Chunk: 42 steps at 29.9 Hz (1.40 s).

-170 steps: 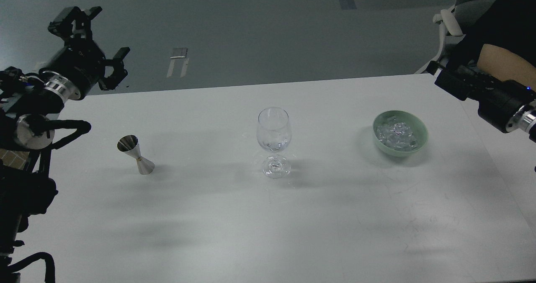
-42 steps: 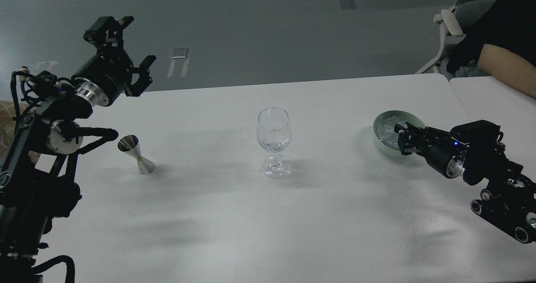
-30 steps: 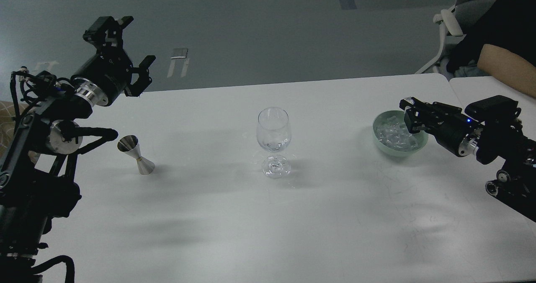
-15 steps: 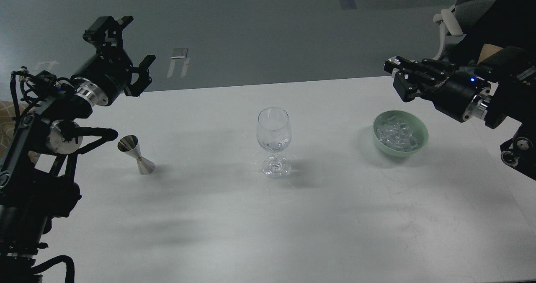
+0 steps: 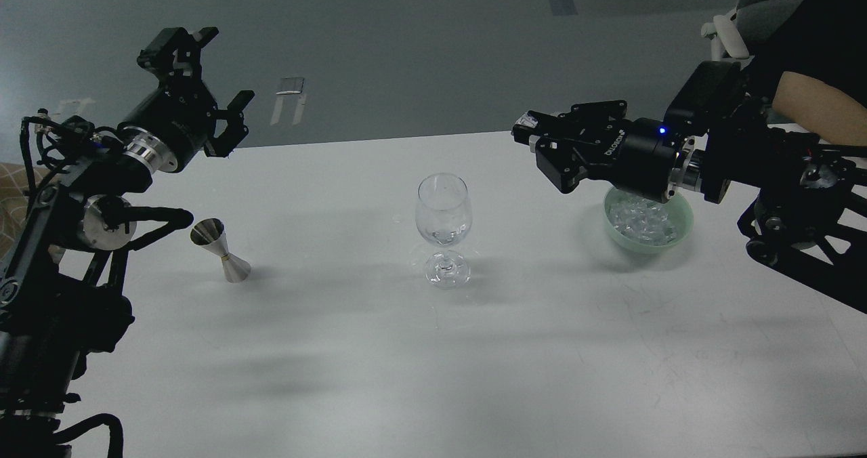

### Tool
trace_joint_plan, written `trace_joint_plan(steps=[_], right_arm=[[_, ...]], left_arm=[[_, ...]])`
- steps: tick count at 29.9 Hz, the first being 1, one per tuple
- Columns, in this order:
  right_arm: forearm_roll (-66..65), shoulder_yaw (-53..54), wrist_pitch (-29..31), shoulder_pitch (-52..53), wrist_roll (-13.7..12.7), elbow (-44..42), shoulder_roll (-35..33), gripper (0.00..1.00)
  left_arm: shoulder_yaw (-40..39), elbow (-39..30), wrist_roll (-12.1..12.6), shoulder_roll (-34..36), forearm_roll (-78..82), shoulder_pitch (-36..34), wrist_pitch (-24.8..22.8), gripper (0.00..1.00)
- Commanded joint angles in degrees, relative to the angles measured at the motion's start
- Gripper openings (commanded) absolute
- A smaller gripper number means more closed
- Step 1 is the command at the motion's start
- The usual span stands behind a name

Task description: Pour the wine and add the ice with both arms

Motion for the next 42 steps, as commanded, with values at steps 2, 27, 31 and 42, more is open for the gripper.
trace_joint_plan(steps=[2, 27, 31, 42], right_arm=[[-2.4, -0.3, 0.9, 0.0, 0.0, 0.6, 2.4, 0.01], [-5.0, -1.0, 6.6, 1.4, -0.8, 0.2, 9.2, 0.08], [-5.8, -1.0, 6.6, 1.5, -1.5, -0.1, 10.9, 0.1], [-6.3, -1.1, 7.8, 1.6, -1.6, -2.8, 12.5, 0.1]], left_arm=[[0.0, 0.0, 0.0, -0.1, 0.0, 0.0, 0.0, 0.97], [0.0, 0.0, 0.1, -0.6, 0.0, 0.0, 0.0, 0.97], [0.0, -0.1, 0.1, -0.5, 0.0, -0.1, 0.0, 0.97], [-0.1, -0.1, 0.0, -0.5, -0.1, -0.1, 0.0, 0.97]])
